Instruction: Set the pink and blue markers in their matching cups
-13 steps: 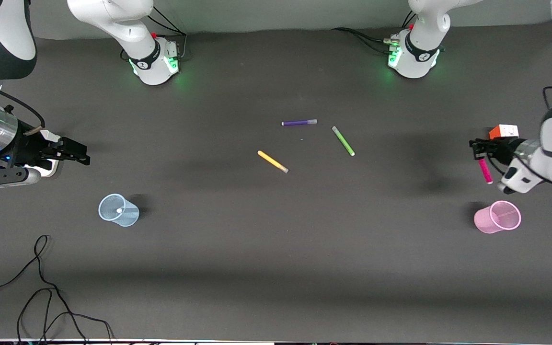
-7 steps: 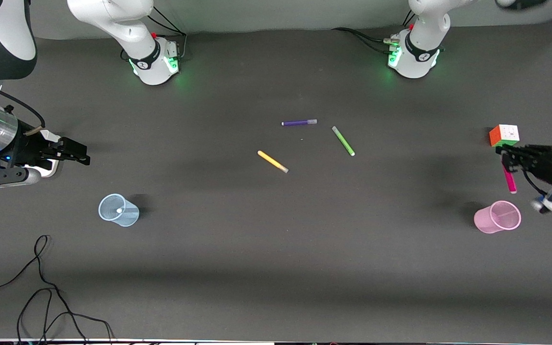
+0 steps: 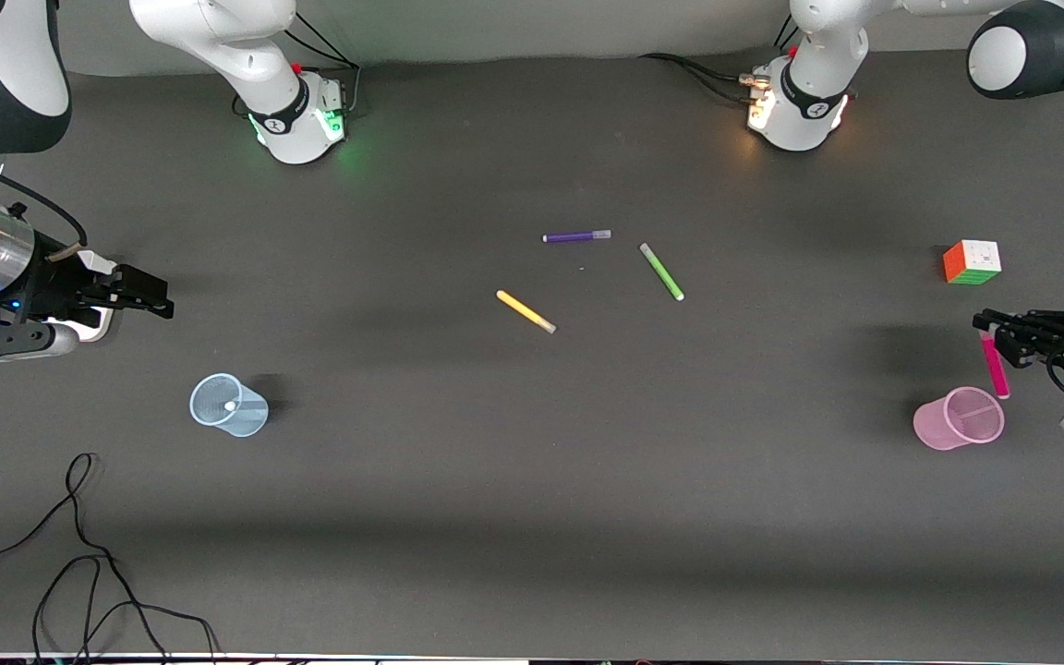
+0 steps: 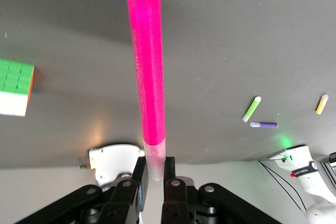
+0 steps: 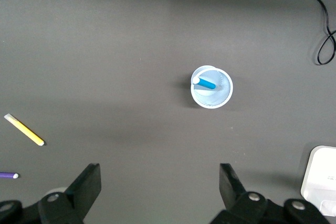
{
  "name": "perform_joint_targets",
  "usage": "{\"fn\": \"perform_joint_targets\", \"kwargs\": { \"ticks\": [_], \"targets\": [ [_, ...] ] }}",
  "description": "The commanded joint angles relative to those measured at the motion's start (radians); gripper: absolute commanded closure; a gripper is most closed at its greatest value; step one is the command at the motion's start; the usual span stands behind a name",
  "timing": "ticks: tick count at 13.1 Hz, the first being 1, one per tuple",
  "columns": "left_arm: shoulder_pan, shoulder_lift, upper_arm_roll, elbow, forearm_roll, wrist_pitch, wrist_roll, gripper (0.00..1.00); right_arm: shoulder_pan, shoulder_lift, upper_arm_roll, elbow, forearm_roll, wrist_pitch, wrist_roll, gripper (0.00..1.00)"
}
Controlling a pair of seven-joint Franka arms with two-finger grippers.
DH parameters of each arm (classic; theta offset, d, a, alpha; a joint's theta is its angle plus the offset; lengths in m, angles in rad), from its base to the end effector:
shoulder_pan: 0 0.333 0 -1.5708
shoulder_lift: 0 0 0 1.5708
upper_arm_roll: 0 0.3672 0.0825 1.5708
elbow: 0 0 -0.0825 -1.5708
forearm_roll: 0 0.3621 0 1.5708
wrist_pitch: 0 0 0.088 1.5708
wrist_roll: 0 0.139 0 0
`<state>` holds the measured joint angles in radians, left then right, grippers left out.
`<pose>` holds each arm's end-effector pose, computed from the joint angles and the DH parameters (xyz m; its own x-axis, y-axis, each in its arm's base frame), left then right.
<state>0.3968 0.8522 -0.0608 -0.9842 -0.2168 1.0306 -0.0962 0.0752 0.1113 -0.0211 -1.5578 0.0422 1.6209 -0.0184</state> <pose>0.6339 0.1990 0.3434 0.6617 0.1938 -0.7243 0.4558 -0.8710 0.1833 0.5712 0.0373 0.5924 0.9964 0.0703 -0.0475 0.0684 -0.9968 -0.0405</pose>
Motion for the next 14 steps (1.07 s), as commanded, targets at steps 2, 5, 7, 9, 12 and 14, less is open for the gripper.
{"fn": "perform_joint_targets", "kwargs": {
  "ticks": [2, 5, 7, 9, 12, 14],
  "targets": [
    [-0.007, 0.047, 0.001, 0.038, -0.009, 0.045, 0.030, 1.00, 0.005, -0.002, -0.003, 0.002, 0.015, -0.001, 0.025, 0.00],
    [-0.007, 0.064, 0.001, 0.036, -0.007, 0.077, 0.055, 1.00, 0.005, -0.004, -0.003, 0.002, 0.015, -0.003, 0.025, 0.00],
    [-0.015, 0.071, 0.001, 0.035, -0.007, 0.086, 0.055, 1.00, 0.005, -0.004, -0.003, 0.002, 0.015, -0.003, 0.025, 0.00],
    [-0.018, 0.083, 0.001, 0.035, -0.007, 0.106, 0.056, 1.00, 0.005, -0.004, -0.003, 0.002, 0.015, -0.003, 0.025, 0.00],
    [-0.026, 0.084, 0.001, 0.035, -0.006, 0.108, 0.056, 0.61, 0.006, -0.004, -0.003, 0.002, 0.015, -0.003, 0.025, 0.00],
    [-0.027, 0.084, 0.001, 0.035, -0.004, 0.108, 0.056, 0.45, 0.006, -0.004, -0.003, 0.002, 0.015, -0.003, 0.025, 0.00]
  ]
}}
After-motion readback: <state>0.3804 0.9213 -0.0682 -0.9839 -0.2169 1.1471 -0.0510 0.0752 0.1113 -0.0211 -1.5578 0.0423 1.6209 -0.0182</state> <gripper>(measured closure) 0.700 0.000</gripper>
